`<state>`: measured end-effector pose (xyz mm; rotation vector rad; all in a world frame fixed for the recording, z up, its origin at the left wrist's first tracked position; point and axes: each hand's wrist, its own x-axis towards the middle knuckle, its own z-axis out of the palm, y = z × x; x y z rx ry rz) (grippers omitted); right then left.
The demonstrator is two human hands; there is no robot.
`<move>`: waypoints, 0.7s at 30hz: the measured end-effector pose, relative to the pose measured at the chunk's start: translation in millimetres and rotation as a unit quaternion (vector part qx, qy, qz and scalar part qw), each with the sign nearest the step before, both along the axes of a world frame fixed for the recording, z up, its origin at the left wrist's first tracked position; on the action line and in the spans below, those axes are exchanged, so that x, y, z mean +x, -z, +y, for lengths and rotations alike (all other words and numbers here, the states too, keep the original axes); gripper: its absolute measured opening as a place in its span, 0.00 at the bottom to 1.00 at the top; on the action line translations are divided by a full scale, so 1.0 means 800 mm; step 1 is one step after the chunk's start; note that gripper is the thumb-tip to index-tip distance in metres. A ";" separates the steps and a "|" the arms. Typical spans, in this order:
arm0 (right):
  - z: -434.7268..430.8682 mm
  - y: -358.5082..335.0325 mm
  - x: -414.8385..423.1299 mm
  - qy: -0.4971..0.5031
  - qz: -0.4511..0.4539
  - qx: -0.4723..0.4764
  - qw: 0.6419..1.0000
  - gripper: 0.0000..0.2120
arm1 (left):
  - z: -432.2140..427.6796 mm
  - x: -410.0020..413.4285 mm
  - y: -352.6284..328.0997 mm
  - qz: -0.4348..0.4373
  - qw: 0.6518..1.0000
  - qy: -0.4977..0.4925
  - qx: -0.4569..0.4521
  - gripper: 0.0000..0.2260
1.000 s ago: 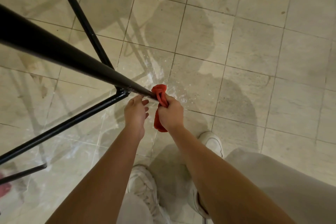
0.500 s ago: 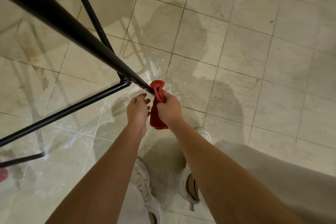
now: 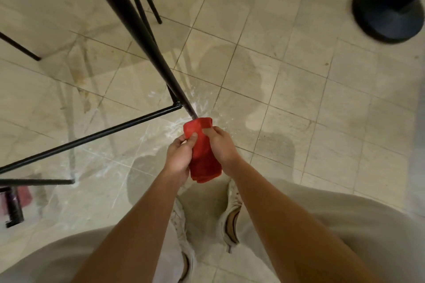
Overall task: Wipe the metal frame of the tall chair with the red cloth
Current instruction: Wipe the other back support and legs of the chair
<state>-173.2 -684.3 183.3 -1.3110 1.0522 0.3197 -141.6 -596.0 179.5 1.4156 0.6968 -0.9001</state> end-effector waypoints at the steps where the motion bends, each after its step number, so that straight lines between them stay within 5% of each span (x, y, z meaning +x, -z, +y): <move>1: 0.001 -0.007 0.002 -0.018 -0.006 -0.019 1.000 0.12 | 0.002 -0.002 -0.005 -0.014 1.000 -0.014 -0.001 0.14; 6: 0.004 -0.026 0.014 -0.062 -0.035 -0.101 0.992 0.16 | 0.003 0.000 -0.023 -0.068 0.994 -0.078 0.042 0.10; 11: 0.005 -0.033 0.027 0.064 -0.026 -0.025 0.997 0.13 | -0.001 0.013 -0.042 -0.116 0.987 -0.113 0.023 0.12; 15: -0.001 -0.032 0.034 0.177 -0.061 0.071 0.980 0.10 | -0.004 0.022 -0.048 -0.074 0.984 -0.151 -0.062 0.13; 21: -0.008 -0.018 0.047 0.149 -0.040 0.051 0.987 0.06 | -0.010 0.027 -0.034 -0.076 0.986 -0.121 -0.081 0.05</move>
